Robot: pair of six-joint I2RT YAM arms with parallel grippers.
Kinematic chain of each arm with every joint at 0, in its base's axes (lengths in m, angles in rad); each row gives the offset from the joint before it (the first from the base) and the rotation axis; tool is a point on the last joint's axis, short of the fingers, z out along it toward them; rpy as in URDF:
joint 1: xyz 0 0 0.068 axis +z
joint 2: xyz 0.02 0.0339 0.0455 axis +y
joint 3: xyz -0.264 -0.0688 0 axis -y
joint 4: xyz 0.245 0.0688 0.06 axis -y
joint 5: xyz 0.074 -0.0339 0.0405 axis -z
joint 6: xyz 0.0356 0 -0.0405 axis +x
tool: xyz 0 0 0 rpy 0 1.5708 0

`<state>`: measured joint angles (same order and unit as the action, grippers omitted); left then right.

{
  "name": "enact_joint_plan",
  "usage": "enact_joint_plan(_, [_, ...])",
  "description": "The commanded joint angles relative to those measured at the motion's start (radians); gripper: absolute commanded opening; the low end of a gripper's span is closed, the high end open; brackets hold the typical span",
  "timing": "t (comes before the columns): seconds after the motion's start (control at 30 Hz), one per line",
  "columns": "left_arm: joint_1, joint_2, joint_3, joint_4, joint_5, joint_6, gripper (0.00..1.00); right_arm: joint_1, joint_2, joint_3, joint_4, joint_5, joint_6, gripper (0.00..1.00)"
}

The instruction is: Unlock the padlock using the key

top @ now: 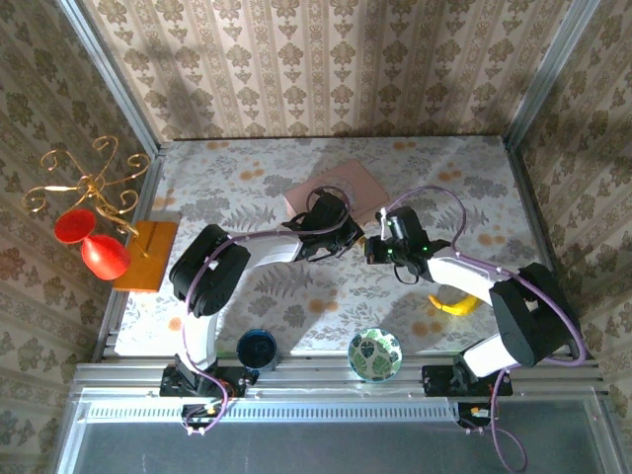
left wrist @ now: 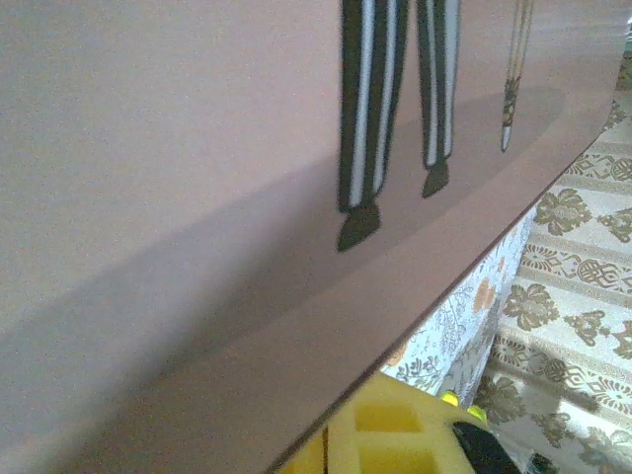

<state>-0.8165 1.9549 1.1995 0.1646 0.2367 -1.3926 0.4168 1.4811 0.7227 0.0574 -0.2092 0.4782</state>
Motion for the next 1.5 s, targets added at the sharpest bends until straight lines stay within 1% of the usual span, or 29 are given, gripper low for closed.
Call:
enact_joint_plan(0.0, [-0.014,-0.03,0.011,0.093,0.093,-0.016,0.0,-0.066,0.023,-0.036,0.085,-0.11,0.143,0.0])
enact_joint_plan(0.1, [-0.015,-0.03,0.007,0.099,0.095,-0.019,0.0,-0.099,0.051,-0.05,0.137,-0.18,0.207,0.0])
enact_joint_plan(0.17, [-0.015,-0.032,0.003,0.104,0.096,-0.019,0.0,-0.123,0.072,-0.071,0.209,-0.236,0.267,0.0])
enact_joint_plan(0.3, [-0.014,-0.039,-0.009,0.109,0.095,-0.022,0.0,-0.153,0.109,-0.099,0.311,-0.301,0.35,0.0])
enact_joint_plan(0.5, [-0.013,-0.042,-0.019,0.113,0.095,-0.031,0.0,-0.181,0.154,-0.112,0.396,-0.353,0.437,0.0])
enact_joint_plan(0.6, [-0.012,-0.039,-0.026,0.115,0.098,-0.04,0.06,-0.194,0.179,-0.112,0.421,-0.365,0.473,0.0])
enact_joint_plan(0.7, [-0.015,-0.032,-0.023,0.109,0.106,-0.039,0.06,-0.199,0.204,-0.109,0.435,-0.367,0.501,0.0])
enact_joint_plan(0.83, [-0.016,-0.027,-0.023,0.109,0.118,-0.039,0.07,-0.205,0.233,-0.118,0.499,-0.389,0.541,0.0])
enact_joint_plan(0.9, [-0.015,-0.027,-0.031,0.111,0.121,-0.039,0.15,-0.21,0.242,-0.124,0.514,-0.391,0.549,0.0])
enact_joint_plan(0.93, [-0.013,-0.028,-0.036,0.118,0.122,-0.04,0.21,-0.214,0.247,-0.127,0.516,-0.389,0.551,0.0])
enact_joint_plan(1.0, [-0.011,-0.028,-0.048,0.134,0.125,-0.044,0.26,-0.22,0.254,-0.13,0.522,-0.39,0.551,0.0])
enact_joint_plan(1.07, [-0.01,-0.027,-0.054,0.141,0.127,-0.043,0.34,-0.225,0.263,-0.132,0.527,-0.392,0.552,0.0])
enact_joint_plan(1.1, [-0.01,-0.027,-0.056,0.14,0.127,-0.042,0.42,-0.227,0.266,-0.132,0.527,-0.394,0.551,0.0])
enact_joint_plan(1.13, [-0.009,-0.029,-0.058,0.139,0.127,-0.043,0.51,-0.229,0.269,-0.133,0.529,-0.392,0.551,0.0])
enact_joint_plan(1.23, [-0.008,-0.034,-0.064,0.139,0.124,-0.043,0.7,-0.229,0.279,-0.133,0.534,-0.392,0.548,0.0])
enact_joint_plan(1.27, [-0.007,-0.036,-0.067,0.14,0.122,-0.041,0.72,-0.229,0.283,-0.132,0.539,-0.393,0.549,0.0])
enact_joint_plan(1.3, [-0.006,-0.039,-0.071,0.139,0.12,-0.041,0.73,-0.229,0.287,-0.133,0.544,-0.395,0.552,0.0])
enact_joint_plan(1.4, [-0.003,-0.053,-0.085,0.135,0.113,-0.029,0.93,-0.23,0.298,-0.134,0.564,-0.396,0.559,0.0])
enact_joint_plan(1.43, [-0.001,-0.061,-0.09,0.131,0.108,-0.024,0.98,-0.231,0.303,-0.133,0.569,-0.395,0.563,0.0])
enact_joint_plan(1.47, [0.0,-0.07,-0.096,0.123,0.101,-0.014,1.0,-0.233,0.311,-0.134,0.579,-0.395,0.571,0.0])
